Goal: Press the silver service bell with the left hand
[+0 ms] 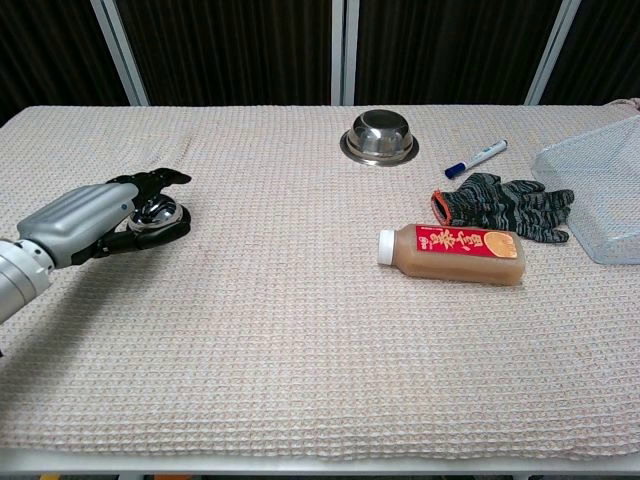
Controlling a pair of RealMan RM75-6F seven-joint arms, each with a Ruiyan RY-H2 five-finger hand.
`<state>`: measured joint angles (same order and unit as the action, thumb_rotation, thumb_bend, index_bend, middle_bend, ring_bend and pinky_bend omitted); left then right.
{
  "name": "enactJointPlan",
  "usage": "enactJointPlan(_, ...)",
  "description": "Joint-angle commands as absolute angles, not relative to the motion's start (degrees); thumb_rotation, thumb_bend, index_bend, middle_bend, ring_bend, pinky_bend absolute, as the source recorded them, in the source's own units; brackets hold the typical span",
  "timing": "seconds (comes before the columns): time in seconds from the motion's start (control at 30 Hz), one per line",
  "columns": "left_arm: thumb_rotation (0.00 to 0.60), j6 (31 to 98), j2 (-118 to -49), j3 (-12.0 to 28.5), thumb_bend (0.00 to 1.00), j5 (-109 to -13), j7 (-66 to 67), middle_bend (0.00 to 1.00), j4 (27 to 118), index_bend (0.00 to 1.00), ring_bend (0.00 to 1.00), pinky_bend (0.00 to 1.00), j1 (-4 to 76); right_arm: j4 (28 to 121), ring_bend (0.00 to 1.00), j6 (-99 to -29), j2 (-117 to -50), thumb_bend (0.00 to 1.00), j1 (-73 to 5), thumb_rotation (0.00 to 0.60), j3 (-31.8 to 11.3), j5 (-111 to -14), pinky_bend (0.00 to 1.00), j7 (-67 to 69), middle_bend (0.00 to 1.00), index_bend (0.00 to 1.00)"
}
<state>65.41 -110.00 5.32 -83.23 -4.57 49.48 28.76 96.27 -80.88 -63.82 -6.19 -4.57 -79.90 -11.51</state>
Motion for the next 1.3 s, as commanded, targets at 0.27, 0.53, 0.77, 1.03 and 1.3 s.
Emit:
enactJointPlan(0.27,0.000,64.5,-114.8,3.4,0.00,-84.3,-5.3,0.00,37.7,0.00,0.00,0.00,29.0,96.2,0.00,-80.2,-63.7,0.25,-6.3,0.600,-4.5,-79.4,0.00,-10.9,0.00,0.00)
enactJointPlan(0.53,0.000,67.5,-114.8,4.1,0.00,-85.1,-4.6,0.00,37.5,0.00,0.00,0.00,29.6,96.2,0.00,-80.4,-63.6,0.25,-6.2,0.600,-4.5,-79.6,0.00,-10.3,0.00,0.00)
enactJointPlan(0.77,0.000,64.7,-115.1,3.1,0.00,-84.5,-4.7,0.00,37.0,0.00,0.00,0.00,29.2,95.8,0.00,-80.0,-63.7,0.25,-6.3,0.600,-4.6,-79.2,0.00,-10.0,0.00,0.00)
enactJointPlan(1.03,0.000,66.4,-114.5,4.0,0.00,-84.6,-4.0,0.00,38.2,0.00,0.00,0.00,29.5,95.7,0.00,-80.1,-63.5,0.25,-6.3,0.600,-4.7,-79.1,0.00,-9.5,0.00,0.00)
enactJointPlan(1.3,0.000,64.2,-113.6,3.6,0.00,-83.7,-3.3,0.00,40.1,0.00,0.00,0.00,29.2,95.6,0.00,-79.9,-63.5,0.25,-6.4,0.600,-4.6,-79.2,0.00,-9.2,0.00,0.00)
